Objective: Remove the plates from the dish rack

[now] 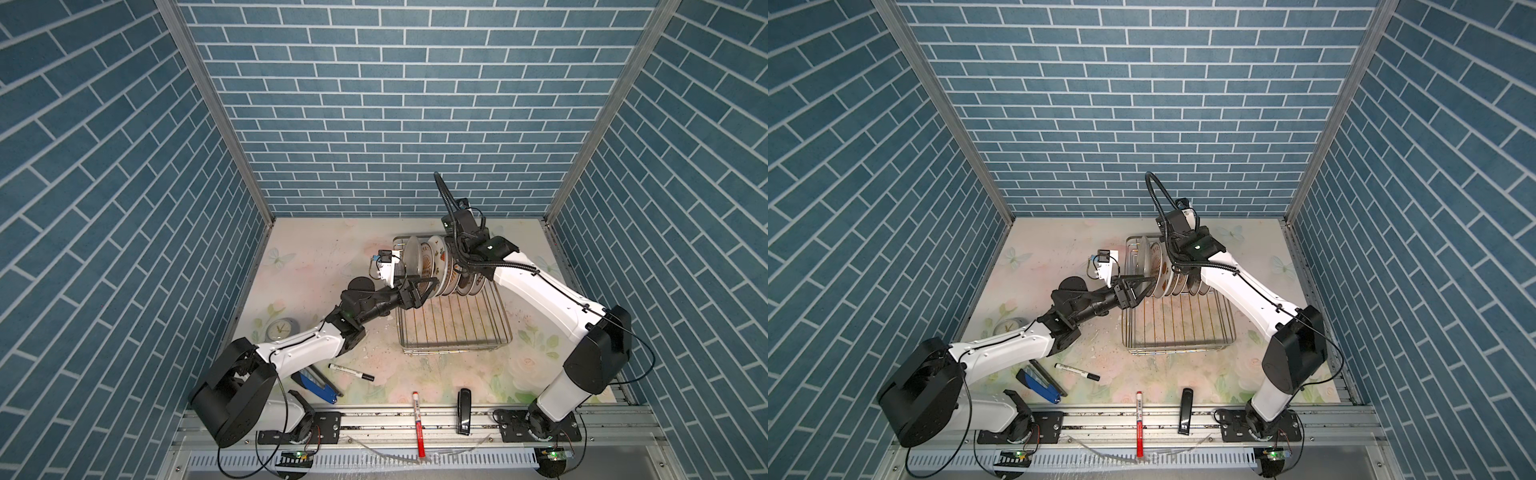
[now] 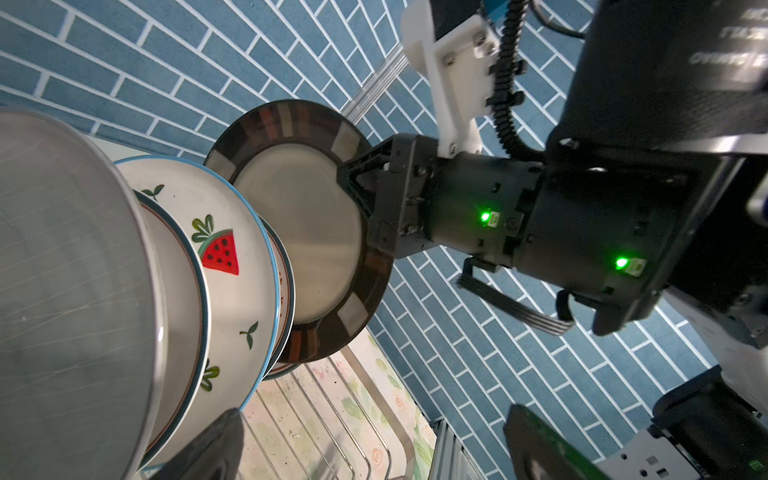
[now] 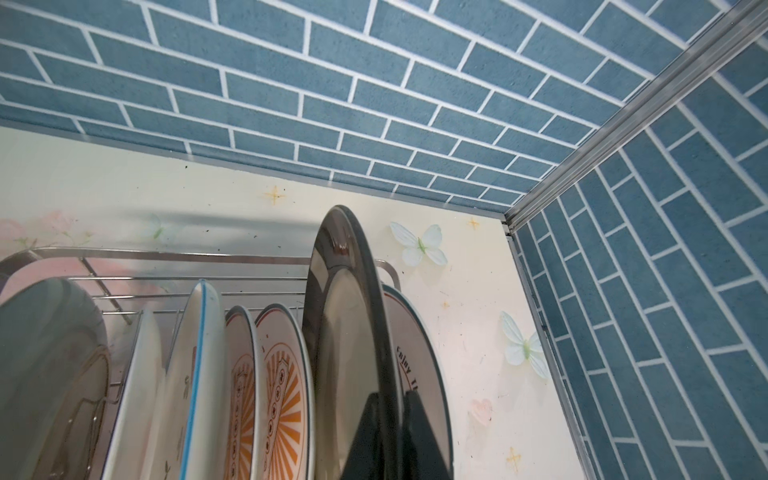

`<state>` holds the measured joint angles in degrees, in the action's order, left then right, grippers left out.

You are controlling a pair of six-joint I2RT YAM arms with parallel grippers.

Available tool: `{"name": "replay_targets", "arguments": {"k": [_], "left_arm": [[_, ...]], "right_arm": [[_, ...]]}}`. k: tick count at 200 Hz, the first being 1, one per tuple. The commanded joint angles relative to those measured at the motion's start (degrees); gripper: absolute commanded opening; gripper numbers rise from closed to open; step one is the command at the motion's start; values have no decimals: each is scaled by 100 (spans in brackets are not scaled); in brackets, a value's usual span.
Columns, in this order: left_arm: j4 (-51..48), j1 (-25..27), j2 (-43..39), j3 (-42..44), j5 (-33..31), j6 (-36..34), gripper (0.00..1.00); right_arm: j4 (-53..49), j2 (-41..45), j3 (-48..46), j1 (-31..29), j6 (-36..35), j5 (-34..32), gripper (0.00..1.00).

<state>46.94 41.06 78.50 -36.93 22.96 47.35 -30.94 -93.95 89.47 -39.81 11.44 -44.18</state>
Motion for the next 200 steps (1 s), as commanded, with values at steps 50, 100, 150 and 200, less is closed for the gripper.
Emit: {"name": "replay_targets", "arguments": {"k": [50,100,150,200], "left_arm": [[-664,7,-265,-170,-452,-394,100],[-848,12,-487,-183,-610,-526,100],[-879,7,-497,-236,-494,-547,100],[-920,7,-686,-183,-554,-514,100]], "right_arm": [[954,1122,-119,-216,-630,-909,0],[1455,1784,-477,-414,-1000,-1145,0],[2110,2769,-1380,-407,-815,-421,0],[2156,4127,-2172,121,151,1303,0]]}}
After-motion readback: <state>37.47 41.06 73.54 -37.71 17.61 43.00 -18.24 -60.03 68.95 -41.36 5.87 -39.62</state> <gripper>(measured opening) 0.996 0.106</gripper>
